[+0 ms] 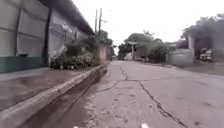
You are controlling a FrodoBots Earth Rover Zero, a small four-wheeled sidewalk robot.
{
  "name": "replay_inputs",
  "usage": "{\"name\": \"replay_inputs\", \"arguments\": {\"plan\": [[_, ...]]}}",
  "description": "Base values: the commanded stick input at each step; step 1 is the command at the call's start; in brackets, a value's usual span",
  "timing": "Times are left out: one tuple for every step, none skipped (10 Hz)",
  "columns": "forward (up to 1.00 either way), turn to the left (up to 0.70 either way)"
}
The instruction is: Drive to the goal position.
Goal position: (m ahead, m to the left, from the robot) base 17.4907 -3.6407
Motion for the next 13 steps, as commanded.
{"name": "replay_inputs", "arguments": {"plan": [[0.85,0.0],[0.85,0.0],[0.85,0.0],[0.85,-0.07],[0.85,-0.09],[0.85,-0.05],[0.85,0.0],[0.85,0.0],[0.85,0.0],[0.85,0.0],[0.85,0.0],[0.85,-0.03],[0.85,-0.23]]}}
